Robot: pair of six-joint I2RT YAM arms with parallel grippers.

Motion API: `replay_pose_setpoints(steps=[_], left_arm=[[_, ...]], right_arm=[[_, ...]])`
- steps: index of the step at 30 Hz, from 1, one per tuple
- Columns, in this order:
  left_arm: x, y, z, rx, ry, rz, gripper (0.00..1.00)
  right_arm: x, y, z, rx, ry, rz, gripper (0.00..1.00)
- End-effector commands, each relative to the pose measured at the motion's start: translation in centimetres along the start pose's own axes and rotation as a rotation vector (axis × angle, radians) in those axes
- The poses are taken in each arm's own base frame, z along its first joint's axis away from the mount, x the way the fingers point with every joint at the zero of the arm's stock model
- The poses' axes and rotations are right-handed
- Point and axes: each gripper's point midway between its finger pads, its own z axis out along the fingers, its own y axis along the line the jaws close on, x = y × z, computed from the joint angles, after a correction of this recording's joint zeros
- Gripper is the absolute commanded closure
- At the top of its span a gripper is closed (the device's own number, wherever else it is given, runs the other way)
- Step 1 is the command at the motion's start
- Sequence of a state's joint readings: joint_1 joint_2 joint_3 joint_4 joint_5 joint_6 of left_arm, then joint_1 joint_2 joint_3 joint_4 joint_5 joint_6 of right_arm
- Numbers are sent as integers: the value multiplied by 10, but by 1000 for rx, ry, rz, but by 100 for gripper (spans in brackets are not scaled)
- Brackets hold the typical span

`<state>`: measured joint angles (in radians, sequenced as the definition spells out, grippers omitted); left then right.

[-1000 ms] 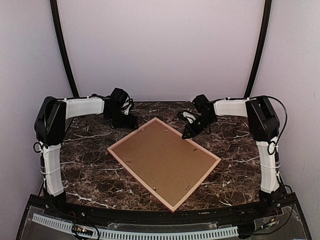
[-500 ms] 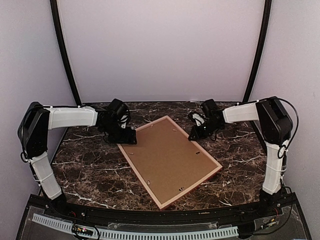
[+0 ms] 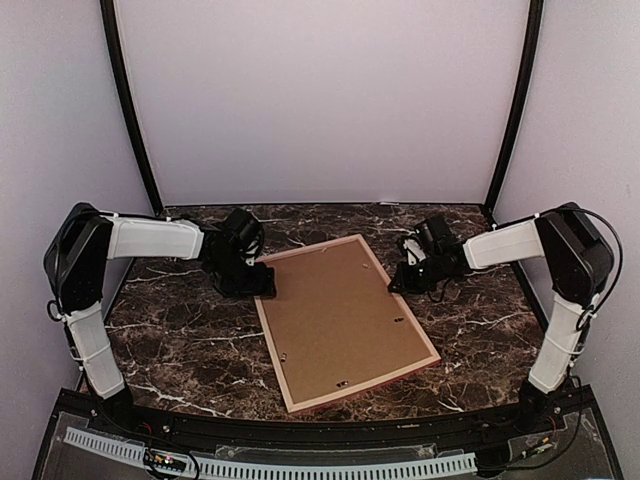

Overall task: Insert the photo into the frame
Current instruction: Position the photo frame at the center of the board, then press the fastener onto the backboard.

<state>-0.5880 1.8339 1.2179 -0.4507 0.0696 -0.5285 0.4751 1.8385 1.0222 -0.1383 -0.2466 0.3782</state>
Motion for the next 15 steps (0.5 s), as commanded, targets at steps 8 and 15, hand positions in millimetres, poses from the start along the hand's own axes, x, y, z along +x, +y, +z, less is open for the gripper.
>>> replay_pose_setpoints(steps=[8,15], left_arm=[[-22,-4,30,-28,-23,-33,22],[-33,7,32,-91,-71,-53,23]], right_arm=[[32,6,12,4,53,143,100],[33,8,15,2,61,137,100]])
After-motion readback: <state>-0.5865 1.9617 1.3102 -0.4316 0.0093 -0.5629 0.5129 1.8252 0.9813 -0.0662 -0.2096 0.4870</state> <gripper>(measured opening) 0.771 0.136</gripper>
